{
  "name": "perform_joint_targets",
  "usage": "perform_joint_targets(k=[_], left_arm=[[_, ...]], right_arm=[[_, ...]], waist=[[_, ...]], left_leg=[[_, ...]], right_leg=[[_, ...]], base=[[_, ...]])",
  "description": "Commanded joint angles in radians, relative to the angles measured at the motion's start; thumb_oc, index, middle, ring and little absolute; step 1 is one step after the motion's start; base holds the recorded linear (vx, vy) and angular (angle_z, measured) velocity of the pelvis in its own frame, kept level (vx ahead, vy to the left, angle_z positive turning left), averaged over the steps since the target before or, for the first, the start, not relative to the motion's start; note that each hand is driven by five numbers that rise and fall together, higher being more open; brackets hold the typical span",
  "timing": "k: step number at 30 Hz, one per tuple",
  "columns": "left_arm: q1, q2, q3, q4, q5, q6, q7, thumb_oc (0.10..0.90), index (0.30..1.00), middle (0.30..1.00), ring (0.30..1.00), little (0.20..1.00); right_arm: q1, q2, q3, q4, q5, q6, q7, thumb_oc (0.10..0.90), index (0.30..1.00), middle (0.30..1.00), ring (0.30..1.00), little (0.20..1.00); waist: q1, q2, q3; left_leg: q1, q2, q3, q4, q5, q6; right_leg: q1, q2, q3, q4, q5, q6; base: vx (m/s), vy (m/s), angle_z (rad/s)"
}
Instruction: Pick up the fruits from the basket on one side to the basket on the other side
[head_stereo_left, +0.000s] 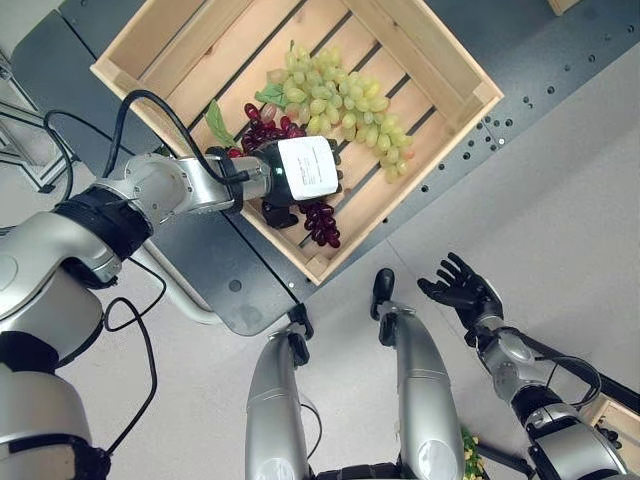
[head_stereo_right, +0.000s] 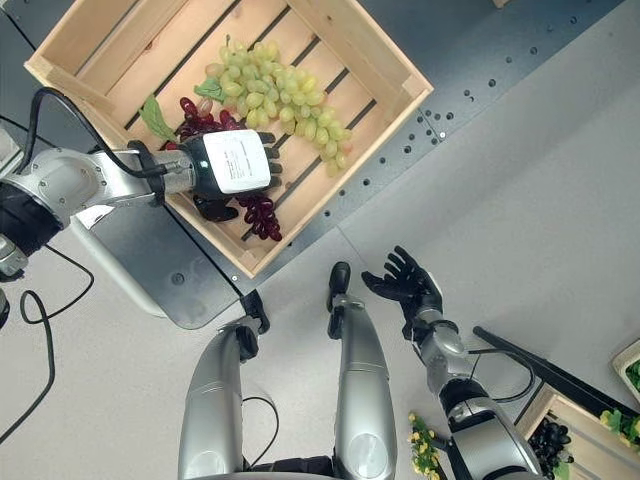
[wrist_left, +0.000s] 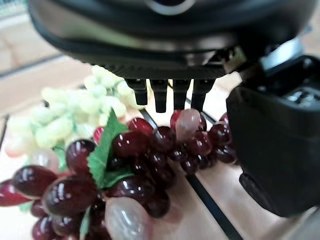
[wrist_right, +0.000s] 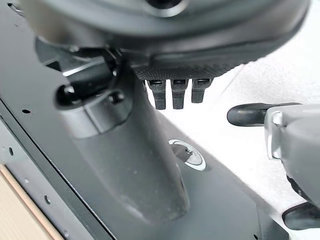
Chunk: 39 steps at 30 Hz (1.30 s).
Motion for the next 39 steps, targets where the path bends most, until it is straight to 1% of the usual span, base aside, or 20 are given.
perform_joint_targets(k=[1, 3, 9, 14, 16, 22, 30, 31, 35, 37, 39], left_arm=[[-0.067, 0.011, 0.021, -0.013, -0.079, 0.039, -0.036, 0.8, 0.9, 0.9, 0.9, 0.9], [-0.067, -0.009, 0.024, 0.007, -0.082, 0.052, -0.048, 0.8, 0.9, 0.9, 0.9, 0.9], [-0.062, -0.052, 0.026, 0.059, -0.067, 0.053, -0.052, 0.8, 0.9, 0.9, 0.9, 0.9], [-0.06, -0.071, 0.023, 0.071, -0.046, 0.058, -0.064, 0.8, 0.9, 0.9, 0.9, 0.9], [-0.056, -0.083, 0.026, 0.085, -0.012, 0.053, -0.068, 0.4, 0.3, 0.3, 0.3, 0.3], [-0.052, -0.083, 0.033, 0.093, 0.002, 0.038, -0.074, 0.4, 0.3, 0.3, 0.3, 0.3], [-0.044, -0.063, 0.032, 0.078, 0.011, 0.045, -0.093, 0.4, 0.3, 0.3, 0.3, 0.3], [-0.032, -0.058, 0.036, 0.079, 0.016, 0.039, -0.092, 0.4, 0.3, 0.3, 0.3, 0.3], [-0.018, -0.044, 0.043, 0.077, 0.017, 0.03, -0.083, 0.4, 0.3, 0.3, 0.3, 0.3], [-0.014, -0.037, 0.044, 0.074, -0.005, 0.042, -0.072, 0.4, 0.3, 0.3, 0.3, 0.3], [0.001, -0.025, 0.058, 0.06, -0.082, 0.085, -0.04, 0.4, 0.3, 0.3, 0.3, 0.3]], right_arm=[[-0.001, -0.028, -0.025, -0.069, 0.073, -0.07, 0.034, 0.8, 0.9, 0.9, 0.9, 0.9], [-0.012, -0.024, -0.02, -0.076, 0.087, -0.073, 0.034, 0.8, 0.9, 0.9, 0.9, 0.9], [-0.02, -0.021, -0.013, -0.121, 0.115, -0.078, 0.025, 0.8, 0.9, 0.9, 0.9, 0.9], [-0.024, -0.019, -0.011, -0.146, 0.123, -0.089, 0.017, 0.8, 0.9, 0.9, 0.9, 0.9], [-0.032, -0.016, -0.009, -0.155, 0.129, -0.093, 0.012, 0.8, 0.9, 0.9, 0.9, 0.9], [-0.027, -0.01, -0.012, -0.192, 0.147, -0.107, 0.008, 0.8, 0.9, 0.9, 0.9, 0.9], [-0.019, -0.005, -0.009, -0.228, 0.154, -0.115, -0.009, 0.8, 0.9, 0.9, 0.9, 0.9], [-0.006, -0.004, -0.012, -0.229, 0.156, -0.112, -0.007, 0.8, 0.9, 0.9, 0.9, 0.9], [0.012, -0.001, -0.015, -0.231, 0.158, -0.116, -0.001, 0.8, 0.9, 0.9, 0.9, 0.9], [0.014, 0.0, -0.016, -0.229, 0.158, -0.118, -0.003, 0.8, 0.9, 0.9, 0.9, 0.9], [0.024, -0.001, -0.018, -0.232, 0.162, -0.12, 0.0, 0.8, 0.9, 0.9, 0.9, 0.9]], waist=[[0.005, -0.006, -0.008], [0.003, -0.012, -0.008], [-0.011, -0.027, -0.008], [-0.015, -0.029, -0.008], [-0.016, -0.03, -0.008], [-0.015, -0.027, -0.008], [-0.008, -0.015, -0.008], [-0.005, -0.013, -0.008], [0.0, -0.011, -0.008], [0.004, -0.01, -0.008], [0.009, -0.008, -0.008]], left_leg=[[-0.014, -0.004, 0.057, -0.02, -0.02, -0.01], [-0.029, -0.003, 0.056, -0.017, -0.019, -0.011], [-0.06, 0.001, 0.058, -0.009, -0.017, -0.014], [-0.071, 0.0, 0.06, -0.006, -0.019, -0.014], [-0.073, 0.001, 0.06, -0.005, -0.018, -0.014], [-0.077, -0.003, 0.058, -0.003, -0.02, -0.014], [-0.048, -0.009, 0.068, -0.022, -0.016, -0.009], [-0.023, -0.011, 0.059, -0.021, -0.03, -0.017], [0.01, -0.011, 0.06, -0.021, -0.04, -0.019], [0.03, -0.011, 0.062, -0.023, -0.043, -0.017], [0.058, -0.01, 0.064, -0.025, -0.047, -0.015]], right_leg=[[0.02, 0.028, 0.017, -0.069, 0.021, 0.052], [0.008, 0.03, 0.018, -0.071, 0.024, 0.052], [-0.022, 0.038, 0.025, -0.073, 0.031, 0.053], [-0.031, 0.04, 0.027, -0.076, 0.033, 0.053], [-0.033, 0.04, 0.027, -0.076, 0.034, 0.053], [-0.035, 0.035, 0.028, -0.076, 0.038, 0.056], [-0.013, 0.026, 0.019, -0.078, 0.037, 0.06], [0.012, 0.026, 0.02, -0.072, 0.023, 0.07], [0.045, 0.022, 0.011, -0.068, 0.013, 0.072], [0.063, 0.019, 0.006, -0.067, 0.008, 0.073], [0.09, 0.016, 0.001, -0.063, 0.001, 0.074]], base=[[0.0, 0.0, 0.0], [0.0, 0.0, 0.0], [-0.01, -0.002, 0.0], [-0.01, 0.012, -0.06], [0.0, 0.0, 0.0], [0.0, 0.0, -0.01], [-0.01, 0.004, -0.01], [0.0, 0.0, 0.0], [0.0, 0.0, 0.0], [0.0, 0.0, 0.0], [0.0, 0.0, 0.0]])
